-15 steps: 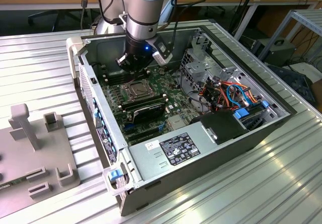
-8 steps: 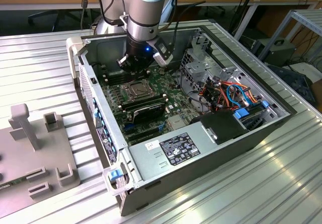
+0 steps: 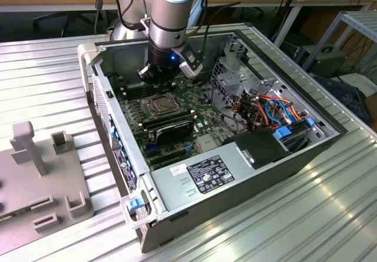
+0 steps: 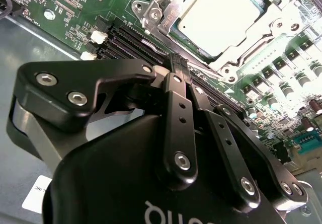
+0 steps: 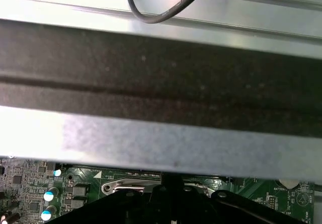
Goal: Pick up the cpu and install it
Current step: 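Install the first cpu locking lever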
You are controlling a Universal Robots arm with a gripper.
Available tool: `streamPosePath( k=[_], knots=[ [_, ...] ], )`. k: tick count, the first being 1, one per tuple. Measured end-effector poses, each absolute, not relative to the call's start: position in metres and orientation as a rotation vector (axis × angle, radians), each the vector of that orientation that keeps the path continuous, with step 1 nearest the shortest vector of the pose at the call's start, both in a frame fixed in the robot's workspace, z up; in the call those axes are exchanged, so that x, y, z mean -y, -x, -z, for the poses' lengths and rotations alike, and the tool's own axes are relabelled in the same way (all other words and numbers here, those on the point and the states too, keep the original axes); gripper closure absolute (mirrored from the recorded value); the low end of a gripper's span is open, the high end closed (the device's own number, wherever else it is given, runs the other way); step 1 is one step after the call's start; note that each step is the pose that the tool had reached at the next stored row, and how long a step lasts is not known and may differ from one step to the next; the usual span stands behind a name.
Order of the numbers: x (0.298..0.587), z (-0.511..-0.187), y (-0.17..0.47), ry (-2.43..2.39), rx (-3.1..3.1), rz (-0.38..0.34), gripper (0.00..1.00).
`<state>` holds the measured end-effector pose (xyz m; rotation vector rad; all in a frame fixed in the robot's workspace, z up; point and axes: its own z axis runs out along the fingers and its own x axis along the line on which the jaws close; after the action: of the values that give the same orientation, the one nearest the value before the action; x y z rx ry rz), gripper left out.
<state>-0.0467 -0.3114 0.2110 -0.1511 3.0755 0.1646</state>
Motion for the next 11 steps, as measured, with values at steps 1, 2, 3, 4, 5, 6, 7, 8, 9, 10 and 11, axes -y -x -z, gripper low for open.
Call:
streamPosePath(
  k=[1,2,3,4,5,6,7,8,9,10,11],
  knots=[
    [0.3114,-0.211,0.0467,0.151,-3.076,-0.165,0.89],
    [0.3114,-0.211,0.0467,0.151,-3.076,-0.165,0.89],
    [0.3114,-0.2109,0.0467,0.151,-3.076,-0.165,0.89],
    [0.3114,-0.2107,0.0467,0.151,-3.076,-0.165,0.89],
    [0.3114,-0.2104,0.0467,0.151,-3.076,-0.165,0.89],
    [0.3114,-0.2102,0.0467,0.151,-3.075,-0.165,0.89],
    [0.3114,-0.21,0.0467,0.151,-3.075,-0.165,0.89],
    [0.3114,-0.2099,0.0467,0.151,-3.075,-0.165,0.89],
    [0.3114,-0.2097,0.0467,0.151,-3.075,-0.165,0.89],
    [0.3114,-0.2096,0.0467,0.151,-3.075,-0.165,0.89],
    [0.3114,-0.2094,0.0467,0.151,-3.076,-0.165,0.89]
  ],
)
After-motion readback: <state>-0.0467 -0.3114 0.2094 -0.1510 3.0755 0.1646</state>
